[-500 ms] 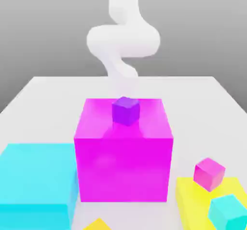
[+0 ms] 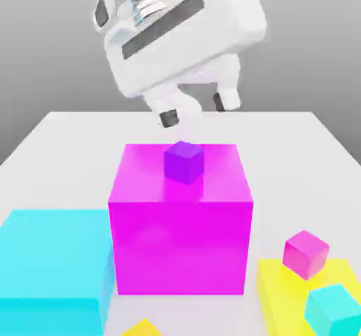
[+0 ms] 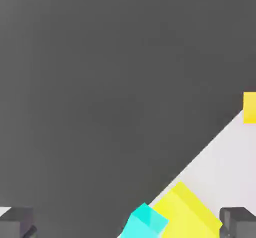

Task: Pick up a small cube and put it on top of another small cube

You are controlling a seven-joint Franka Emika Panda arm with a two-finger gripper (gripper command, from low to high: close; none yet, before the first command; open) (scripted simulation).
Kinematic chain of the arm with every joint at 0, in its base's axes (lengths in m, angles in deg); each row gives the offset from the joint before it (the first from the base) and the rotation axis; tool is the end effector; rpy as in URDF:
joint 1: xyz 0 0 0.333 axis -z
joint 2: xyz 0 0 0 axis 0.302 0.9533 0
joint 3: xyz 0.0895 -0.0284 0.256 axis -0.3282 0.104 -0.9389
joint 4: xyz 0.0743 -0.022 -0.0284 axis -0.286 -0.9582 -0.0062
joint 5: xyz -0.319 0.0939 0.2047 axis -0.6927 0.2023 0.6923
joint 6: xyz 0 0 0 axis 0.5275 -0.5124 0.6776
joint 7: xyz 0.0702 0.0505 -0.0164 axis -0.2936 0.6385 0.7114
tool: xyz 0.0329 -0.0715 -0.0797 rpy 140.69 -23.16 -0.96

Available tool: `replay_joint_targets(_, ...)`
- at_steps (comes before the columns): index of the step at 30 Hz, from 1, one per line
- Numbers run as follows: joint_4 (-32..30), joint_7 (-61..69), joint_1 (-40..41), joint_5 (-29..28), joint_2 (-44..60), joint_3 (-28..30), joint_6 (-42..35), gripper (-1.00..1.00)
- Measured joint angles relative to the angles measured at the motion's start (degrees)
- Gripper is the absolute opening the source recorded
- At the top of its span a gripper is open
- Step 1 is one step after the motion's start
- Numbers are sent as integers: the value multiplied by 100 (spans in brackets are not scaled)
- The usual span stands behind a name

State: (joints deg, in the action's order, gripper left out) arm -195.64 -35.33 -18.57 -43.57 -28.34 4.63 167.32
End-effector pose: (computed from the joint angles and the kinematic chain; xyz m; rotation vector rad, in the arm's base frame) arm 0.5224 -0.0142 0.3983 -1.6780 2.1396 0.1383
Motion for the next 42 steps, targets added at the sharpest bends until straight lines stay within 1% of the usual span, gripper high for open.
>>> replay_joint_targets(6,21,-1868,-58,111,1094,18,280,0)
replay_joint_targets(12,1,-3953,-243,-129,1987,236,725,0)
replay_joint_targets(17,-37,-5804,-598,-523,2550,674,1166,0)
replay_joint_targets(22,-83,-7737,-1156,-1059,2946,1348,1629,0)
replay_joint_targets(23,-69,-7932,-1302,-1040,3069,1496,1737,0)
replay_joint_targets(26,55,-7948,-1189,-806,3625,1329,2178,0)
replay_joint_targets(27,104,-7885,-1095,-703,3830,1215,2332,-100)
replay_joint_targets(34,113,-7885,-1077,-703,3870,1193,2353,-100)
replay_joint_targets(36,35,-8029,-1204,-886,3556,1357,2143,-100)
replay_joint_targets(38,-48,-8105,-1508,-990,3200,1688,1834,-100)
replay_joint_targets(42,124,-8127,-2036,-1134,2975,1638,1255,-100)
